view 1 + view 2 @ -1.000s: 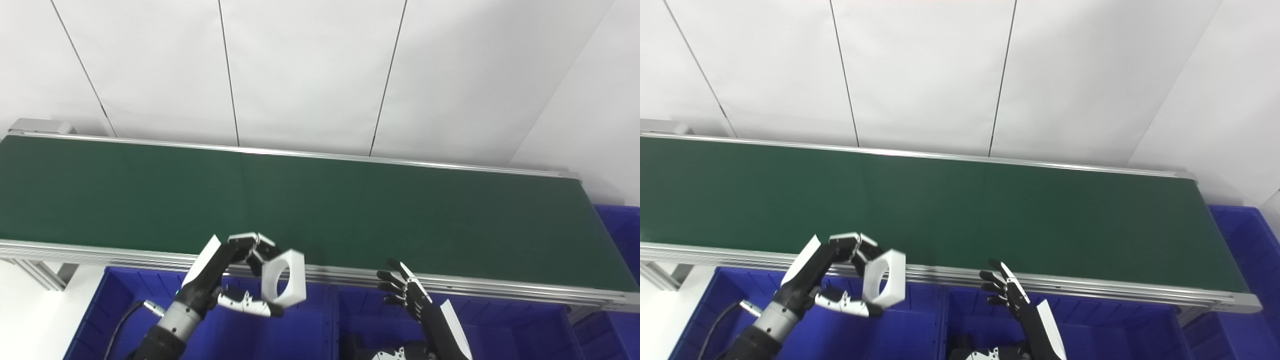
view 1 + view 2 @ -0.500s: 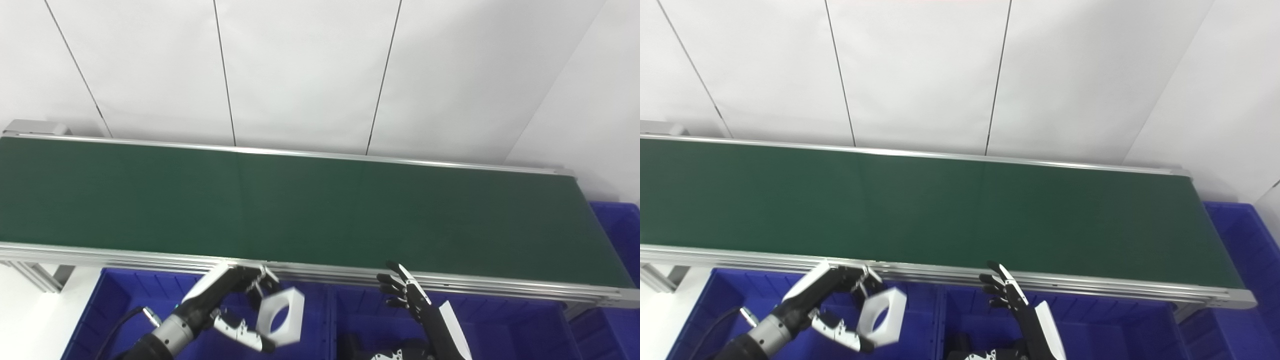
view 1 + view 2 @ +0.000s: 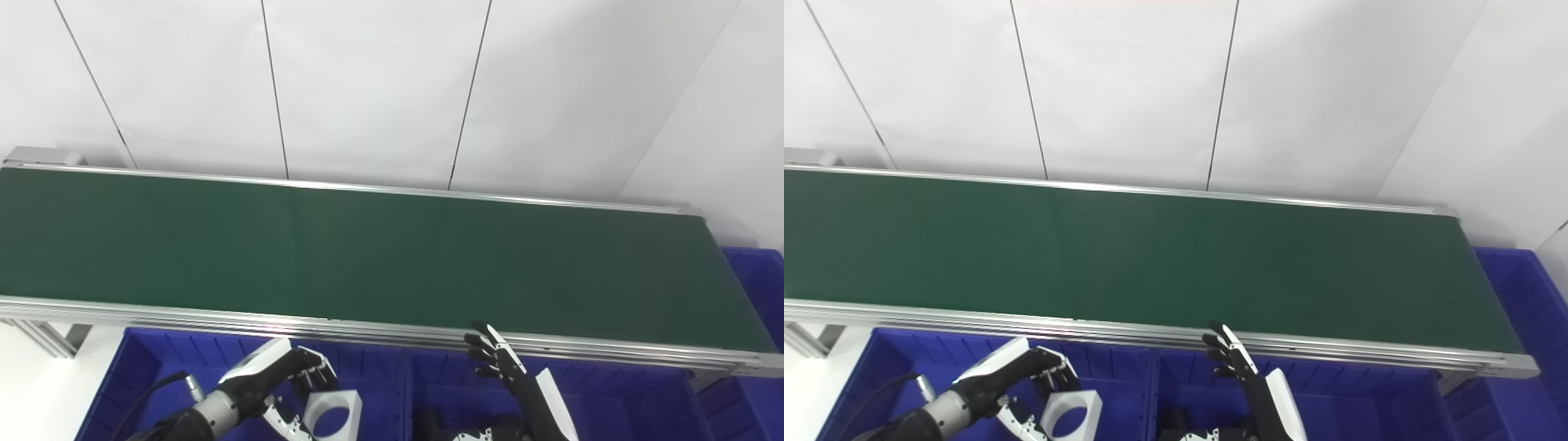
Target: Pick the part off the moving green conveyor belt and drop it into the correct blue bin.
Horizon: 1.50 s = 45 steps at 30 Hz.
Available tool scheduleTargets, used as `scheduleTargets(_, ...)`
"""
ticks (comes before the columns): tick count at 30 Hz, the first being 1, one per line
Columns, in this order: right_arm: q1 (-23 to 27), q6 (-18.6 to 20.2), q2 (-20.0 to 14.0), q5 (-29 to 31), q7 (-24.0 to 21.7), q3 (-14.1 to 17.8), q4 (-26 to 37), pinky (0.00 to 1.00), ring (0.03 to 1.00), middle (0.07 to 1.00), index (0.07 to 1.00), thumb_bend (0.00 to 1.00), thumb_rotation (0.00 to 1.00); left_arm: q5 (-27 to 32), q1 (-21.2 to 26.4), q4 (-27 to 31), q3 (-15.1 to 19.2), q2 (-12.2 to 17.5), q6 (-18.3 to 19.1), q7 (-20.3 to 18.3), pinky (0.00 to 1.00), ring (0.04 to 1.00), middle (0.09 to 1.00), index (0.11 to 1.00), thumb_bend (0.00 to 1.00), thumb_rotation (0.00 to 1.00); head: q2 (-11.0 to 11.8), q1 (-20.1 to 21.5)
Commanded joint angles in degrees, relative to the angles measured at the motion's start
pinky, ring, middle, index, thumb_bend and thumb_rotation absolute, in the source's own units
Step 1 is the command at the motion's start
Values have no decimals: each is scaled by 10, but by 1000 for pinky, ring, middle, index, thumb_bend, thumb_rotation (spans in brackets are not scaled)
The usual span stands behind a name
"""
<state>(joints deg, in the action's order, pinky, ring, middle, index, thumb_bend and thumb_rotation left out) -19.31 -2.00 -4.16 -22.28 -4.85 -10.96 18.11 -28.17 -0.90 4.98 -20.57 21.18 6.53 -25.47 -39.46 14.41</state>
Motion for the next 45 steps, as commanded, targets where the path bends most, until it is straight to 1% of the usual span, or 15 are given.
scheduleTargets(1, 6, 12, 4, -2, 3, 0, 18, 749, 823, 853, 929, 841, 190, -18, 19, 18, -6, 7, 23, -9, 647, 739, 771, 768, 658, 38, 0, 0)
scheduleTargets(3, 6, 16, 3, -3, 1, 0, 22, 752, 824, 854, 930, 845, 188, -24, 22, 24, -12, 9, 42, -23, 698, 794, 822, 823, 677, 76, -1, -3)
scheduleTargets(5, 5, 15, -1, -6, -1, -1, 25, 765, 825, 861, 932, 839, 179, -30, 27, 24, -20, 16, 42, -36, 765, 879, 891, 890, 694, 138, 0, -6)
scheduleTargets(8, 3, 13, -4, -6, -2, 0, 29, 776, 827, 863, 929, 844, 178, -44, 28, 22, -27, 21, 29, -31, 801, 916, 929, 931, 752, 206, -1, -10)
scheduleTargets(12, 0, 20, -15, -2, -11, 3, 43, 802, 848, 883, 933, 858, 165, 11, 8, 26, 8, 8, 1, -2, 845, 956, 984, 976, 842, 289, 0, -16)
scheduleTargets(14, 0, 26, -27, 11, -23, 6, 51, 818, 868, 908, 945, 878, 161, 91, -7, 17, 38, -7, -51, 9, 861, 973, 997, 979, 868, 278, 0, -19)
scheduleTargets(16, -1, 30, -38, 29, -35, 9, 55, 822, 879, 925, 953, 892, 159, 164, -20, 1, 63, -23, -129, 23, 855, 954, 988, 970, 874, 286, 1, -20)
scheduleTargets(17, -1, 32, -41, 34, -38, 10, 57, 821, 884, 930, 955, 899, 164, 184, -24, -5, 68, -28, -156, 27, 863, 947, 982, 966, 871, 292, 1, -20)
scheduleTargets(21, -3, 43, -47, 53, -47, 12, 63, 825, 896, 933, 959, 920, 168, 251, -41, 4, 93, -60, -198, 41, 879, 935, 964, 961, 901, 332, 0, -18)
scheduleTargets(25, -6, 53, -50, 73, -54, 16, 70, 850, 910, 937, 976, 902, 182, 291, -58, 33, 106, -82, -191, 47, 884, 940, 971, 965, 904, 301, -4, -21)
scheduleTargets(27, -6, 54, -49, 78, -54, 17, 73, 854, 908, 940, 984, 889, 179, 292, -64, 46, 107, -86, -183, 50, 895, 947, 979, 969, 904, 283, -6, -20)
scheduleTargets(35, -7, 60, -45, 97, -53, 17, 75, 855, 895, 934, 989, 874, 175, 281, -79, 57, 100, -94, -192, 59, 895, 943, 966, 971, 881, 275, -13, -21)
scheduleTargets(36, -6, 58, -45, 102, -54, 18, 74, 858, 895, 933, 989, 872, 176, 281, -80, 58, 99, -95, -188, 60, 894, 942, 965, 973, 882, 275, -23, -24)
scheduleTargets(38, -3, 57, -46, 110, -54, 18, 73, 865, 897, 932, 991, 868, 176, 280, -82, 64, 98, -97, -179, 60, 892, 939, 965, 978, 882, 272, -29, -25)
scheduleTargets(45, 2, 70, -40, 117, -49, 19, 75, 863, 885, 921, 992, 867, 173, 277, -92, 81, 95, -108, -155, 66, 898, 948, 976, 991, 867, 244, -40, -25)
